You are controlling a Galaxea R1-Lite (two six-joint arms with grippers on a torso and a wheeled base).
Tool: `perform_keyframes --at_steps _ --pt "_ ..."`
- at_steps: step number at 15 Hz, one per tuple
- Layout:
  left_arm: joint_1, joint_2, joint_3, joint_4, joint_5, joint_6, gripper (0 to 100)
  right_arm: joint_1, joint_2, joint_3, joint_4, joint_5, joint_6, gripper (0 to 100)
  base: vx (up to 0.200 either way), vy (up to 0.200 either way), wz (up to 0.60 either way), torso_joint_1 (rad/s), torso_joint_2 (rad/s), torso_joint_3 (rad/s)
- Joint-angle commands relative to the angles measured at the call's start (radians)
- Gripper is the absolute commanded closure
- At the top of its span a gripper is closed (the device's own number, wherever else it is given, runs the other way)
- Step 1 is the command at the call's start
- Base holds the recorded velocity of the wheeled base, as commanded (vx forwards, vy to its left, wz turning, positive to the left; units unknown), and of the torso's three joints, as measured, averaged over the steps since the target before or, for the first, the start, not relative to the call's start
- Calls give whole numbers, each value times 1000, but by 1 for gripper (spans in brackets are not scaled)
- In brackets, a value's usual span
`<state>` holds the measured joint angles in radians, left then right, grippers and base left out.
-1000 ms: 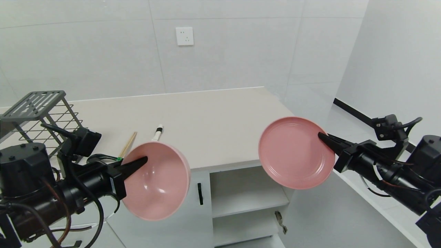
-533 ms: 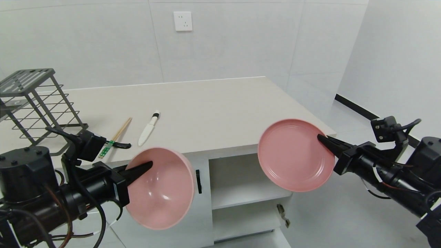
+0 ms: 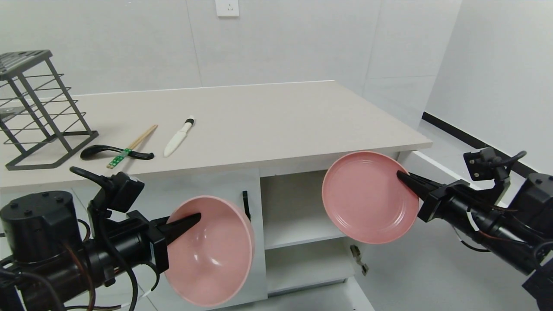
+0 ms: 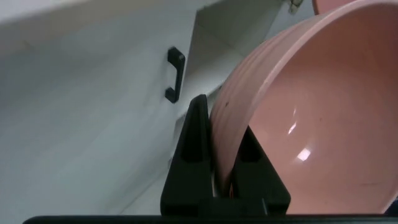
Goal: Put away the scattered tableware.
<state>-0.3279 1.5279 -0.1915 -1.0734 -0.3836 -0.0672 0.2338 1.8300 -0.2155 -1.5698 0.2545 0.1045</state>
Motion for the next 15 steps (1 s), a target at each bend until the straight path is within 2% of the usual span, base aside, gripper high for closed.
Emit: perform_keyframes --at_steps 1,3,8,9,11,12,13,15 --pt "-11 14 1 -3 0 0 100 1 3 1 -1 0 0 100 0 0 0 -246 442 193" --pt "-16 26 23 -22 0 3 100 7 3 2 -1 0 0 100 0 0 0 -249 437 193" --pt "-31 110 76 -166 0 10 100 7 12 4 -1 0 0 100 0 0 0 -254 347 133" --pt "-23 149 106 -229 3 44 100 9 14 5 -1 0 0 100 0 0 0 -246 364 119" --pt "-20 202 136 -286 6 116 100 16 25 12 -1 0 0 100 0 0 0 -122 273 120" --pt "-20 239 164 -346 6 164 100 33 32 21 -1 0 0 100 0 0 0 -51 271 46" --pt "-22 253 181 -398 3 172 100 59 41 25 -1 0 0 100 200 0 0 -17 232 32" --pt "-26 256 188 -439 9 173 100 96 51 44 -1 0 0 100 200 0 0 -10 107 39"
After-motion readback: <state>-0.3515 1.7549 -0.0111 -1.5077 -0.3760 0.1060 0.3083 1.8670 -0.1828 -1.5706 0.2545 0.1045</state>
